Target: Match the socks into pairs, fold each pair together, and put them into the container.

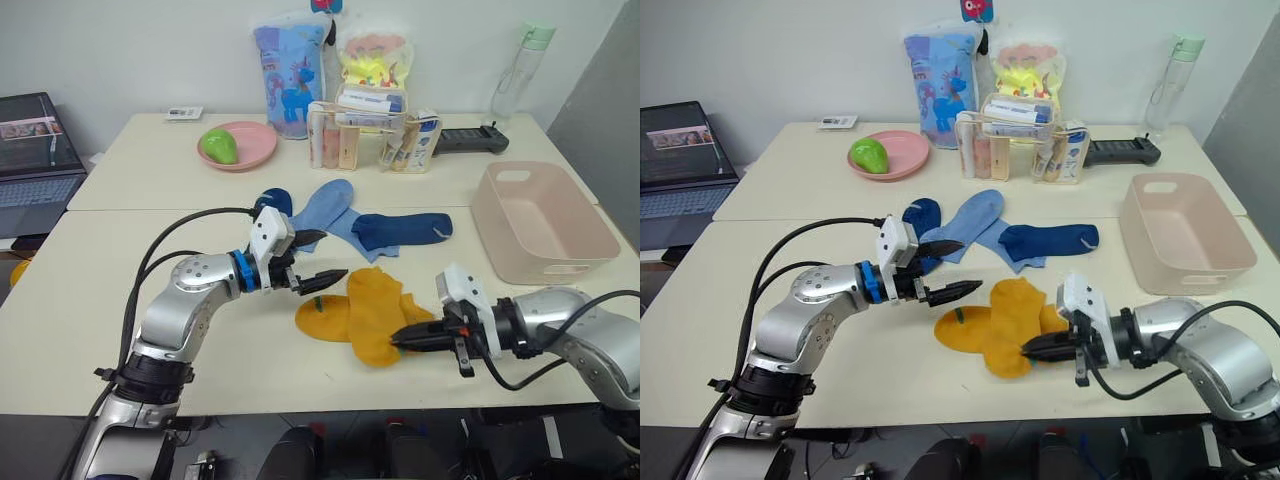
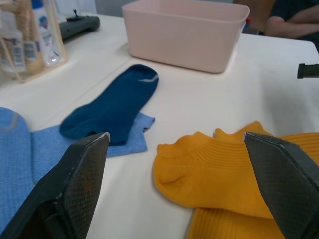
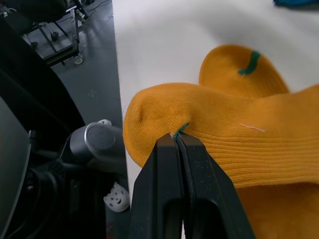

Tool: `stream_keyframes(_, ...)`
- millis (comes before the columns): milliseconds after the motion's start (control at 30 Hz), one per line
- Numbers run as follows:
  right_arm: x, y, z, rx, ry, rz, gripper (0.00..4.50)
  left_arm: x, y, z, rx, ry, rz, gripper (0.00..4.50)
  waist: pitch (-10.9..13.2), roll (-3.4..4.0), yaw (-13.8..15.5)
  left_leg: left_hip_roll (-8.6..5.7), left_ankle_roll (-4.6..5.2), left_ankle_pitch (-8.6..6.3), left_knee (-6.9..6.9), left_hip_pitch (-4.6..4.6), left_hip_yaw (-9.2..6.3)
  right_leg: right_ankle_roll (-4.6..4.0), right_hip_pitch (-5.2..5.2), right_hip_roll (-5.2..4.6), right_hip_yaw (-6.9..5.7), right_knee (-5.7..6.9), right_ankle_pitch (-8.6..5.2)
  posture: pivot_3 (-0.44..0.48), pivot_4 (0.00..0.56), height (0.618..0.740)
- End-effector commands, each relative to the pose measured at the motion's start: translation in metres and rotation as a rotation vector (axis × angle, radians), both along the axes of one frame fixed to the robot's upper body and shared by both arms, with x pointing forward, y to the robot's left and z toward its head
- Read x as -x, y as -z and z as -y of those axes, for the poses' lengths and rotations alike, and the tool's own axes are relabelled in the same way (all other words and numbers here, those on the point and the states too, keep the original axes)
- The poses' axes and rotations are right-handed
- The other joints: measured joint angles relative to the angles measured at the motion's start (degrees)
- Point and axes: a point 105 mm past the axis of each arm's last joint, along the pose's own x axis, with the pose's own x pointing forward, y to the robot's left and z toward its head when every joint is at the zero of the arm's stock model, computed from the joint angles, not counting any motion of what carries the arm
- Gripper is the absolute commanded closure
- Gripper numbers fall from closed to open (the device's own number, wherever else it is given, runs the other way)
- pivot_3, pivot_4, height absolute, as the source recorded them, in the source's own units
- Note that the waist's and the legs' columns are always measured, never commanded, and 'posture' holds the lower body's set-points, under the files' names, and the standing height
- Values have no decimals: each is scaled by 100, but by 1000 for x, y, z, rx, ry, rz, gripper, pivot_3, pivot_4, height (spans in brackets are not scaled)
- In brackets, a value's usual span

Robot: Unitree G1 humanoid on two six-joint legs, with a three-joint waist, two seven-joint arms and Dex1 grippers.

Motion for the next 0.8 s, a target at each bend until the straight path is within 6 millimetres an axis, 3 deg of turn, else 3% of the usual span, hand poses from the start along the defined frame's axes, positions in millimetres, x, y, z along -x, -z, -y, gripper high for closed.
stream_keyframes(33,10,2,-3,3,-35,5,4477,-7,5,7,-68,14,44,0,0,0,3,0,-1,0,0,0,1,0,-1,0,0,0,0,0,150,740)
stream_keyframes(200,1,21,4,71,7,53,4477,-28,29,23,-146,-4,23,0,2,-4,39,0,-3,2,2,-1,0,2,1,0,-3,-1,0,0,150,740)
stream_keyframes(433,1,24,2,59,18,63,4477,-45,50,44,-214,10,14,0,6,-11,51,-1,-13,8,2,-5,-1,5,-2,0,-4,-3,1,0,150,740)
stream_keyframes(533,1,24,2,56,24,66,4500,-46,60,44,-249,19,-1,570,6,-11,47,-1,-13,8,4,-4,0,5,0,0,-3,-2,1,0,150,740)
stream_keyframes(800,2,24,4,58,40,70,4500,-41,56,50,-199,74,-28,3075,7,-12,54,-1,-13,8,6,-4,-2,6,0,0,-5,-2,1,0,150,740)
